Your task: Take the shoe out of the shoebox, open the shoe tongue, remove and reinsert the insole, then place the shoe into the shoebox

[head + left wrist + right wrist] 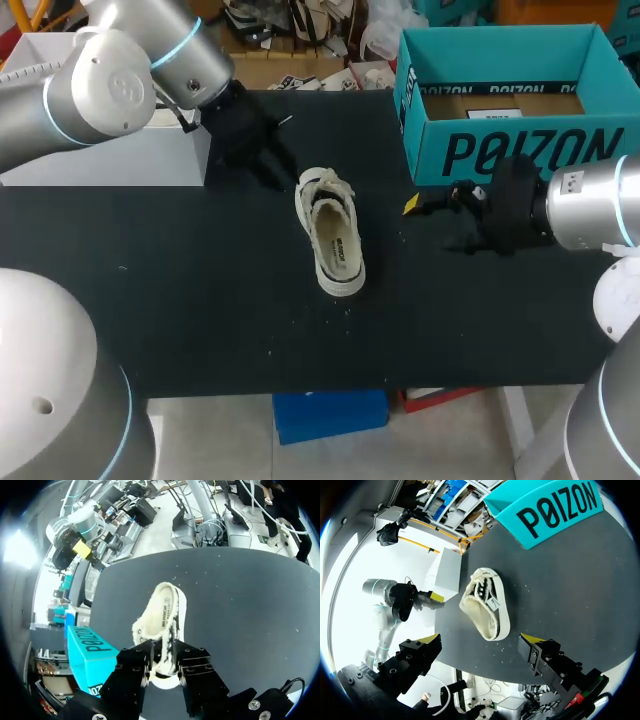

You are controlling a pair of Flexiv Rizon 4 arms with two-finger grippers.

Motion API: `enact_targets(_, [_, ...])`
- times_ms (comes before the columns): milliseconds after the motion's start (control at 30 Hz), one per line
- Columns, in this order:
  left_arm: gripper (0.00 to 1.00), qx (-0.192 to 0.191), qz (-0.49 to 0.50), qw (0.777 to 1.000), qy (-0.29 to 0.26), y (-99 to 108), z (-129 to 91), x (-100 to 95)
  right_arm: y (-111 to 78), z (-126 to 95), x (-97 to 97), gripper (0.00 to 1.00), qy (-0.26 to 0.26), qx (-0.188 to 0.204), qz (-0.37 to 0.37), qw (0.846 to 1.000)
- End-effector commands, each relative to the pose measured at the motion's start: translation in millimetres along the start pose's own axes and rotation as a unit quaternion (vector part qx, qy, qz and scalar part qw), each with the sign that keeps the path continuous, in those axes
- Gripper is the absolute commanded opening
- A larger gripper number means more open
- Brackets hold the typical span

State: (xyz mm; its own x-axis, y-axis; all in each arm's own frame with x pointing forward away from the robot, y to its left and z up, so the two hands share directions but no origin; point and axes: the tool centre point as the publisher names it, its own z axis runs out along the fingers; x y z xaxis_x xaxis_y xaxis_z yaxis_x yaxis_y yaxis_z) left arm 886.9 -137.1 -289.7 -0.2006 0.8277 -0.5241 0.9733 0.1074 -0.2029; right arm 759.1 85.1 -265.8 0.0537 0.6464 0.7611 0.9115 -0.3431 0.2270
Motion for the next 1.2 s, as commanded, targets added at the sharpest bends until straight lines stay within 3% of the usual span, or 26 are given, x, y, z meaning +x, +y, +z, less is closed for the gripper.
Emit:
enact_targets(33, [0.17, -0.001, 0.007, 1.0, 0.006, -2, -5, 0.9, 0.3, 0, 0.4, 1.0, 0.0, 0.0, 0.0, 1.0])
enact_targets(67, [0.2, -0.002, 0.008, 1.0, 0.008, -2, -5, 1.2, 0.3, 0, 0.4, 1.0, 0.0, 0.0, 0.0, 1.0])
enact_targets(133, [0.38, -0.003, 0.009, 1.0, 0.011, -2, -6, 2.5, 0.3, 0, 0.4, 1.0, 0.0, 0.0, 0.0, 1.0])
enact_targets(233, [0.51, -0.001, 0.008, 1.0, 0.009, -3, -7, 4.0, 0.3, 0, 0.4, 1.0, 0.0, 0.0, 0.0, 1.0])
enact_targets(267, [0.91, -0.001, 0.006, 1.0, 0.004, -3, -8, 4.5, 0.3, 0, 0.4, 1.0, 0.0, 0.0, 0.0, 1.0])
enact_targets(300, [1.0, 0.001, 0.002, 1.0, -0.003, -3, -9, 4.8, 0.3, 0, 0.4, 1.0, 0.0, 0.0, 0.0, 1.0])
enact_targets(367, [1.0, 0.011, -0.003, 1.0, -0.022, -4, -11, 4.9, 0.3, 0, 0.4, 1.0, 0.0, 0.0, 0.0, 1.0])
enact_targets(900, [1.0, 0.011, -0.003, 1.0, -0.022, -4, -11, 4.9, 0.3, 0, 0.4, 1.0, 0.0, 0.0, 0.0, 1.0])
enact_targets(1033, [1.0, 0.047, -0.114, 0.992, -0.011, -15, -4, 11.7, 0.3, 0, 0.4, 1.0, 0.0, 0.0, 0.0, 1.0])
enact_targets(1133, [1.0, 0.09, -0.233, 0.968, -0.035, -16, -12, 22.5, 0.3, 0, 0.4, 1.0, 0.0, 0.0, 0.0, 1.0])
enact_targets(1167, [1.0, 0.097, -0.258, 0.96, -0.046, -16, -16, 27.2, 0.3, 0, 0.4, 1.0, 0.0, 0.0, 0.0, 1.0])
enact_targets(1200, [1.0, 0.08, -0.294, 0.951, -0.046, -18, -20, 35.3, 0.3, 0, 0.4, 1.0, 0.0, 0.0, 0.0, 1.0])
